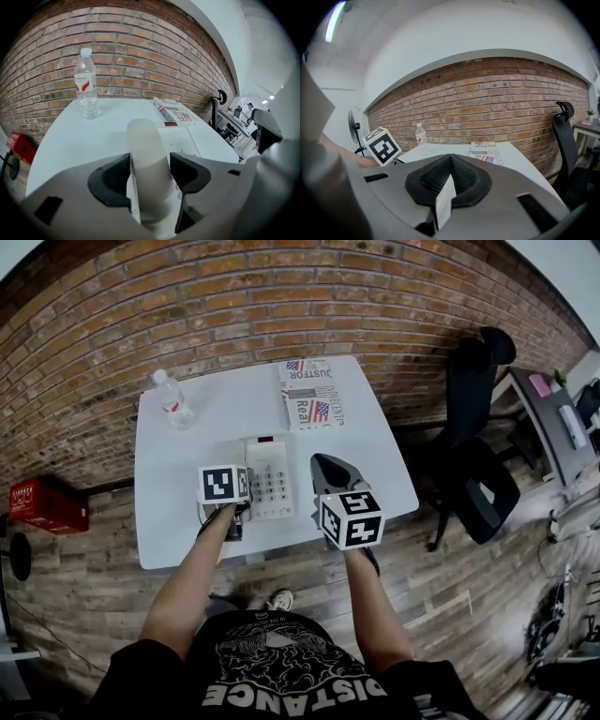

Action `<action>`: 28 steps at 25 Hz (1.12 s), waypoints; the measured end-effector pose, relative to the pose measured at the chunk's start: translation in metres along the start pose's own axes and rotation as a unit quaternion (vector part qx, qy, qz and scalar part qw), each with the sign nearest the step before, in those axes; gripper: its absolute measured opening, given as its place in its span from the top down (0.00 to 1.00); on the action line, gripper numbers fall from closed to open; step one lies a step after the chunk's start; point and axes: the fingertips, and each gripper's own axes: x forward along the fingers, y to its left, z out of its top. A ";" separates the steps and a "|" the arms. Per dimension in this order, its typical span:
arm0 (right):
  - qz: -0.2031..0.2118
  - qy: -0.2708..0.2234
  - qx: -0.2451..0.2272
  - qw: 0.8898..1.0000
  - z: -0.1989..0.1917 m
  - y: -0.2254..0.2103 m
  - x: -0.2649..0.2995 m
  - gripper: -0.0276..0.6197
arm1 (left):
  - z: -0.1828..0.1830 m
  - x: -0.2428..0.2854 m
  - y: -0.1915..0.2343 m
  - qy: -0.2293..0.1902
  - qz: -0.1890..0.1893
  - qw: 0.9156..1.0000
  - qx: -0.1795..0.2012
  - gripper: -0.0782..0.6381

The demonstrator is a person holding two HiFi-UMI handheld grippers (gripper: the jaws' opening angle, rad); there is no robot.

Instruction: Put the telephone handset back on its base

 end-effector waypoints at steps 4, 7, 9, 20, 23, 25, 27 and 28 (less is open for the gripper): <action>-0.001 0.000 0.001 1.000 0.000 0.005 0.001 0.96 | 0.002 -0.006 0.002 -0.009 -0.014 1.000 0.008 0.54; -0.006 -0.001 0.002 1.000 0.002 0.009 0.001 0.96 | 0.011 -0.016 0.002 -0.029 -0.026 0.999 0.021 0.54; -0.012 -0.003 0.002 1.000 0.004 0.013 0.000 0.96 | 0.019 -0.025 0.002 -0.046 -0.040 0.998 0.027 0.54; -0.050 -0.024 0.004 0.998 0.030 0.050 -0.007 0.96 | 0.079 -0.105 0.014 -0.160 -0.133 0.976 0.071 0.57; -0.061 -0.036 0.002 0.997 0.041 0.060 -0.008 0.96 | 0.095 -0.132 0.024 -0.194 -0.142 0.966 0.096 0.58; -0.068 -0.043 0.001 0.997 0.046 0.068 -0.008 0.96 | 0.103 -0.148 0.029 -0.214 -0.149 0.959 0.114 0.61; -0.072 -0.048 -0.002 0.996 0.050 0.076 -0.008 0.96 | 0.108 -0.162 0.033 -0.232 -0.152 0.951 0.135 0.62; -0.074 -0.050 -0.003 0.996 0.053 0.079 -0.008 0.96 | 0.110 -0.168 0.035 -0.242 -0.151 0.947 0.146 0.64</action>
